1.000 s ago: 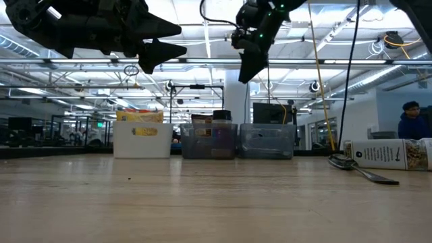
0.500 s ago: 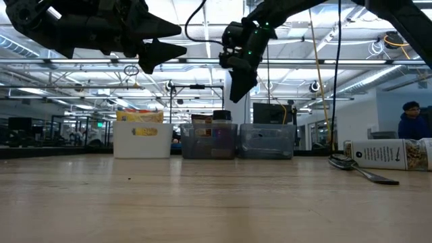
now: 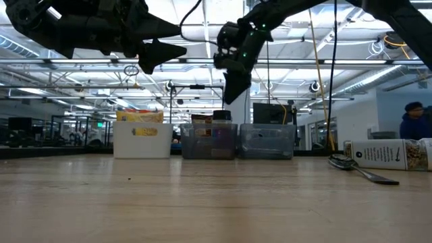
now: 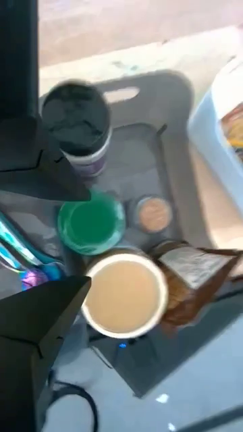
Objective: Pick & Place Food Item
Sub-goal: Put the white seasoning bottle into the left black bin
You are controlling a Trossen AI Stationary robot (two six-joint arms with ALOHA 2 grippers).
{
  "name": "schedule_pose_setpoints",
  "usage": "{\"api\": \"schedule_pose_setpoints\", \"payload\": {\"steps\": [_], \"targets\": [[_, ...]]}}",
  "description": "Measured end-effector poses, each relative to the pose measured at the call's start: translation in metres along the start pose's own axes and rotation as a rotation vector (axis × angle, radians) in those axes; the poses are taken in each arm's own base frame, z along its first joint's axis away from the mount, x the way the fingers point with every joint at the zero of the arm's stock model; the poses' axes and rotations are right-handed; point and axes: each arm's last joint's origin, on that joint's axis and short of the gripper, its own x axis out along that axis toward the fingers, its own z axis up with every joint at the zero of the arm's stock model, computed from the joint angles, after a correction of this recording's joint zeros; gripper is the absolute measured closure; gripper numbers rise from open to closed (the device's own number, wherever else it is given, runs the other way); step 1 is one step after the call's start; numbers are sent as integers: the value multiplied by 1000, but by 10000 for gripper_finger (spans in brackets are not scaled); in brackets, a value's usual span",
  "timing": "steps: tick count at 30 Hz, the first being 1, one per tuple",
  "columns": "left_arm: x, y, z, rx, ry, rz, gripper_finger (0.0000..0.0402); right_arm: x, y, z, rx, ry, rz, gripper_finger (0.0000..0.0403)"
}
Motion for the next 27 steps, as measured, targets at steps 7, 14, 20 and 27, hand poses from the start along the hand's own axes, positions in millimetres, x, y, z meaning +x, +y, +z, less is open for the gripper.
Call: {"api": "schedule_pose_setpoints", "payload": {"steps": [7,14,20,27], "targets": [[0,0,-1,-23,11,1,128,-50,6,6,6,-134,-32,219],[0,0,-3,-29,31,4,128,-101,44,-21,-20,-225,1,220],[0,0,-3,-18,31,4,128,-116,86,-83,31,-355,64,224],[0,0,-3,-11,30,4,128,-110,130,-164,69,-527,216,223]]}}
